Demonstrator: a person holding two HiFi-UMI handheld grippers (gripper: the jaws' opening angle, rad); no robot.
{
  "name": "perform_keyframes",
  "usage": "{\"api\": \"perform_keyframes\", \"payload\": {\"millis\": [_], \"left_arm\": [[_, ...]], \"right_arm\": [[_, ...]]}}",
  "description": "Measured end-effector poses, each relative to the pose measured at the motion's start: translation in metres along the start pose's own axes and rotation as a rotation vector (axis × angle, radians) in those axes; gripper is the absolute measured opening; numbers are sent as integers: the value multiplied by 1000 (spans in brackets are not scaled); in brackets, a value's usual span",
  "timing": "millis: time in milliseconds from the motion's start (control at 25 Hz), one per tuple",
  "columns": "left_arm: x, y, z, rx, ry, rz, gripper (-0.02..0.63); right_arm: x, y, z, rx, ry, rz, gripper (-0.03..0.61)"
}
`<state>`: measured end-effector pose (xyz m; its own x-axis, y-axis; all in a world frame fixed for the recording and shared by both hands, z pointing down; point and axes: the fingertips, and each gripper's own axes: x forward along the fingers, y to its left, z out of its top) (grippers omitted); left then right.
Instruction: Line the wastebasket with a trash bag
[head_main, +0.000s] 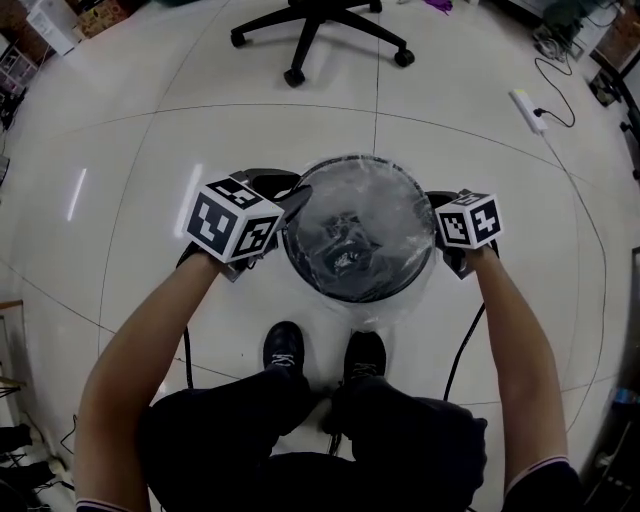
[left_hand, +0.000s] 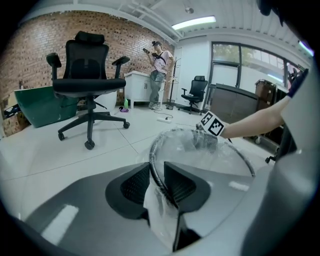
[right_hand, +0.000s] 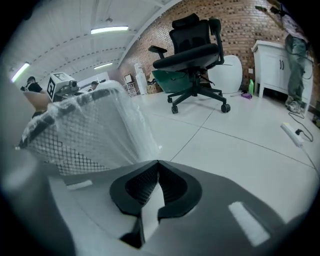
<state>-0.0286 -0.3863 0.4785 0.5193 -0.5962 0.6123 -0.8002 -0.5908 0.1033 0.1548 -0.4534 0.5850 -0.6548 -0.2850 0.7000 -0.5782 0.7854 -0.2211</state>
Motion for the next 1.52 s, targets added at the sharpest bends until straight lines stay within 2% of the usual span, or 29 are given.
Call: {"api": "perform_keyframes", "payload": {"millis": [160,280,560,680,840,920,960,1040,1080,1200,1360,1520], "left_arm": [[-2,-1,-1,5,1,-2,104],[-7,-5,1,24,0,-16,110],[-26,-14,9,54,-7,-31,167],[-38,-12,17,57,-28,-8,169],[-56,-17,49,53,-122,22,166],[-66,-29,64,82,-164,19,155],[-71,-36,71,109,-181,16,136],[-82,-50,85,169,-219,13,40],[-87,-56,92,192,-239,12,12],[-100,-70,111,230,-286,9,11],[-118,-84,134,227,-344,24,11],[-140,-104,153,208,-412,30,11]], "right_arm": [[-2,1,-2,6,-20,2,10],[-17,0,4,19,-55,8,84],[-71,-2,22,100,-168,15,126],[-93,7,35,80,-206,-7,126],[-128,37,69,-1,-291,-35,79],[-145,58,87,-43,-331,-41,44],[-154,68,96,-62,-349,-44,36],[-173,89,114,-102,-389,-52,6],[-183,99,123,-124,-408,-57,3],[-207,128,149,-181,-456,-84,2],[-228,155,169,-254,-477,-150,2],[-247,179,177,-217,-534,-174,1]]}}
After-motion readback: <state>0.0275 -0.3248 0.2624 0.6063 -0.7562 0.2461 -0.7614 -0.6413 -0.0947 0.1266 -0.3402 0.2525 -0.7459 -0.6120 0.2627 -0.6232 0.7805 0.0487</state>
